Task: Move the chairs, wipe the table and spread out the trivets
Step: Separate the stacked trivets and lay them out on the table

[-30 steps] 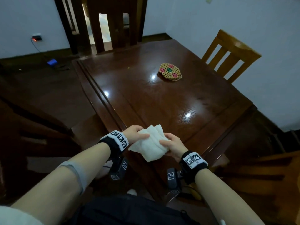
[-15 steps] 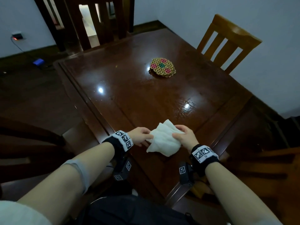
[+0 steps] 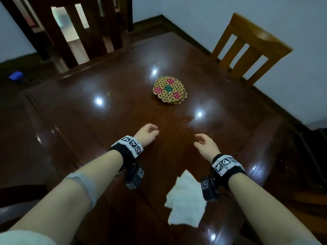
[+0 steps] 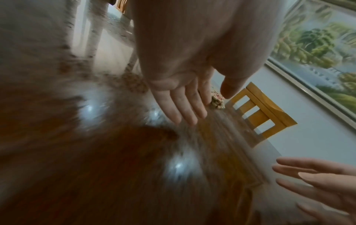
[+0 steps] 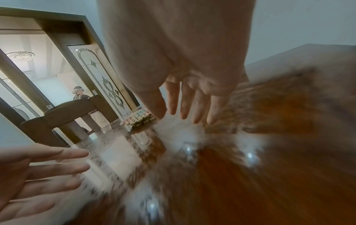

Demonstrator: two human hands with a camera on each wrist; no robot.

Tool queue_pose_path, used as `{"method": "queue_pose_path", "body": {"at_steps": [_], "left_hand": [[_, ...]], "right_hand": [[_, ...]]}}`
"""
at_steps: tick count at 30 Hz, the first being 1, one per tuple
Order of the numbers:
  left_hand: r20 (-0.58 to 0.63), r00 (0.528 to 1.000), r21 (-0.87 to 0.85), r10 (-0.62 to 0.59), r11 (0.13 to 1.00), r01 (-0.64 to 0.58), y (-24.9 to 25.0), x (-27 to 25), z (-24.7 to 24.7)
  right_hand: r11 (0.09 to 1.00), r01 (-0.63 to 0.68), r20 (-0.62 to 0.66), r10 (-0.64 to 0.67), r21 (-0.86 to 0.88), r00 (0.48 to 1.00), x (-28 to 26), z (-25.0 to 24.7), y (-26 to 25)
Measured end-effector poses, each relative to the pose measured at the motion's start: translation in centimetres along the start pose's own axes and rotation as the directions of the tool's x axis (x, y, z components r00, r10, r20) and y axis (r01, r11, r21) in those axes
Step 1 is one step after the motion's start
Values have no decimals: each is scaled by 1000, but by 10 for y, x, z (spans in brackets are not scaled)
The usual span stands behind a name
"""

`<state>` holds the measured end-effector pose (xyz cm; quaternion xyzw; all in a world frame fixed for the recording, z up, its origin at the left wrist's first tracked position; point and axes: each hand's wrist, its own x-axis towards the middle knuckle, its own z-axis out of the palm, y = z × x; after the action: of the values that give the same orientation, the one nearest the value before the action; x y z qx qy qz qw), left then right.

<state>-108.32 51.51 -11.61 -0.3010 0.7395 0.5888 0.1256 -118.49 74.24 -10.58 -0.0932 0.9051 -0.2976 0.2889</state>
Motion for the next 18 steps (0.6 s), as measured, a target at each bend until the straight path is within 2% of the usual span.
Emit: {"method": "queue_pose_path", "body": {"at_steps": [2, 5, 7, 13, 18], "left_hand": [[-91, 996, -64, 19, 998, -25, 15, 39, -14], [-271, 962, -144, 29, 987, -70, 35, 94, -37], [-334, 942, -159, 21, 984, -79, 47, 125, -50], [-368, 930, -85, -8, 996, -25, 64, 193, -67], [-367, 929, -108, 42, 990, -87, 63, 222, -62]], "right_hand": [[1000, -6, -2, 6, 20, 1000, 39, -6, -20], [998, -47, -1, 47, 53, 999, 94, -11, -44], [996, -40, -5, 41, 73, 999, 128, -12, -59], [997, -41, -102, 47, 60, 994, 209, -12, -95], [985, -92, -91, 106, 147, 990, 251, -3, -113]]}}
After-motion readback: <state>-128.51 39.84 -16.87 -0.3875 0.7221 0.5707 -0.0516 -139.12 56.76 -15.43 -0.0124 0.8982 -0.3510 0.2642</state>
